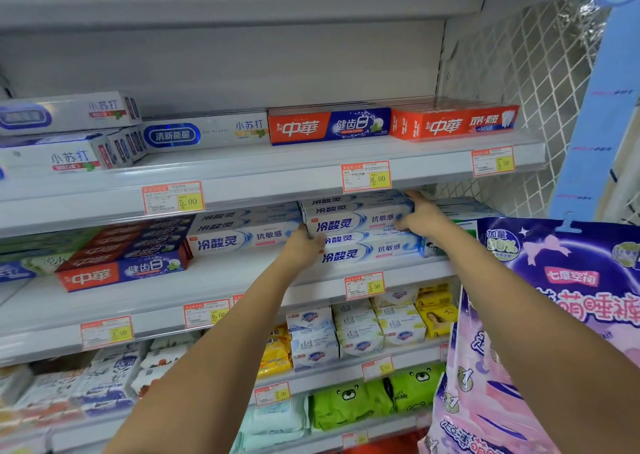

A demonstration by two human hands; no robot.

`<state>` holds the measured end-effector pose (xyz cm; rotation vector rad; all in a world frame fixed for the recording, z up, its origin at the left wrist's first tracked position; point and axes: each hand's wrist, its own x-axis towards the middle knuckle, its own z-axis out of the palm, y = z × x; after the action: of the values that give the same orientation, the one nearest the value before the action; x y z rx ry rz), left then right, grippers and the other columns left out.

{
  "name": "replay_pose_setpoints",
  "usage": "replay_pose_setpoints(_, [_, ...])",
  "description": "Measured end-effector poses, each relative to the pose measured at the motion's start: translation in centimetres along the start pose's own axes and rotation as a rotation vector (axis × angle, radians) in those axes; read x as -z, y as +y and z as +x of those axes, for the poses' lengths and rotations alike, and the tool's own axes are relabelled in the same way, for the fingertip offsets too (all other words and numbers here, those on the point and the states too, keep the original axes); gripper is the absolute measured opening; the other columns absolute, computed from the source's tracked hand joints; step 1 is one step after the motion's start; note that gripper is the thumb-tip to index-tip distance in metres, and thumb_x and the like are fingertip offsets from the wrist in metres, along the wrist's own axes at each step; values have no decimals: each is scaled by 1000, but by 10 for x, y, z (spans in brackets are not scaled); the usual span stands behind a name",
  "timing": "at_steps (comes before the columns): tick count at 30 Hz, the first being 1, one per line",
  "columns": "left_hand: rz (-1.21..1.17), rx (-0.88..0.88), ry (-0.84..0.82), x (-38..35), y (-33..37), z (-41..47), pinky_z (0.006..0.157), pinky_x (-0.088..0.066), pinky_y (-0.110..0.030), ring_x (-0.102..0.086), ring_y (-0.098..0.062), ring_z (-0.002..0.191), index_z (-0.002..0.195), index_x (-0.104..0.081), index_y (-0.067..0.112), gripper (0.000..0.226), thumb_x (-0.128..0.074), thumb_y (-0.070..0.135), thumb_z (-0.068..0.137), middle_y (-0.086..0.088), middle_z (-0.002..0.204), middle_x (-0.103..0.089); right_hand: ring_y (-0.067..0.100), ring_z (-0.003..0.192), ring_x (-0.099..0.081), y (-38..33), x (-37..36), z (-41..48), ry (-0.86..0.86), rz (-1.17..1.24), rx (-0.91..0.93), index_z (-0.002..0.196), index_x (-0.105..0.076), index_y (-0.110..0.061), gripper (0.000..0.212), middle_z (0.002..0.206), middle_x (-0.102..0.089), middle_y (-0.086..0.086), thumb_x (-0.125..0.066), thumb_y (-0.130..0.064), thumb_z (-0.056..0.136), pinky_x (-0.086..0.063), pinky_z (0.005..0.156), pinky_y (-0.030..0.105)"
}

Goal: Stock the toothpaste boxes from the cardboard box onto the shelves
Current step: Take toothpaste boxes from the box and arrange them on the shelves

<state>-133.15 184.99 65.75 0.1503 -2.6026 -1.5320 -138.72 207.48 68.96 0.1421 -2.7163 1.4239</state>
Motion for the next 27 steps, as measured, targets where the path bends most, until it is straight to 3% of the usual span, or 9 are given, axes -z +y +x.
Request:
replay_pose_setpoints(7, [1, 81, -21, -2, 0, 7, 89, -43, -35, -54, -29, 112, 133, -44, 3, 38, -43, 23, 100, -14, 127, -56, 26, 114, -53, 1, 4, -2, -36, -73, 27, 142, -36, -14, 65, 130, -54, 12, -62, -1, 85, -45, 95, 31])
replay_pose_setpoints(11, [-26, 84, -6, -4, 1, 5, 77, -42, -32, -54, -26, 99, 131, -44, 2, 36, -41, 22, 100, -16, 124, -57, 28, 115, -52, -1, 1, -4, 4, -100, 43, 137, -42, -11, 51, 129, -55, 13, -59, -7, 89, -44, 97, 34])
replay_pose_setpoints(15, [-44, 78, -3, -4, 2, 1, 75, -43, -32, -51, -24, 96, 133, -43, 3, 36, -38, 21, 102, -15, 127, -56, 30, 117, -51, 0, 1, -7, 23, -119, 74, 135, -43, -8, 45, 130, -54, 13, -57, -9, 92, -42, 94, 32])
replay_pose_setpoints(19, [-28, 69, 8, 2, 4, -7, 61, -42, -25, -52, -18, 78, 126, -50, 2, 32, -36, 19, 102, -8, 97, -58, 30, 115, -52, 2, -2, -8, 90, -135, 65, 133, -44, -7, 45, 126, -55, 13, -60, -14, 91, -41, 87, 29])
replay_pose_setpoints(21, [-14, 48, 13, 8, 3, -12, 69, -46, -27, -57, -21, 80, 117, -55, 2, 27, -39, 16, 101, -8, 93, -61, 28, 101, -55, 3, -6, -9, 131, -167, 34, 122, -50, -5, 38, 104, -58, 10, -63, -18, 89, -41, 72, 25])
replay_pose_setpoints(23, [57, 20, 18, 17, 1, -18, 83, -45, -32, -58, -28, 99, 110, -56, 4, 20, -44, 15, 98, -13, 104, -61, 24, 89, -55, 1, -12, -16, 194, -218, 30, 111, -53, -6, 31, 90, -57, 7, -66, -21, 87, -39, 61, 25])
replay_pose_setpoints(25, [145, -19, 37, 27, -1, -29, 96, -40, -32, -52, -30, 118, 126, -51, 2, 32, -47, 16, 97, -17, 125, -57, 30, 99, -56, -1, -23, -24, 267, -265, 76, 118, -52, -4, 41, 108, -58, 14, -68, -20, 85, -47, 77, 32])
replay_pose_setpoints(27, [164, -71, 73, 37, -5, -43, 102, -37, -31, -50, -27, 125, 137, -44, 4, 43, -48, 15, 96, -13, 139, -51, 37, 116, -46, -5, -38, -40, 330, -319, 148, 124, -47, -1, 47, 126, -46, 21, -66, -18, 85, -43, 95, 43])
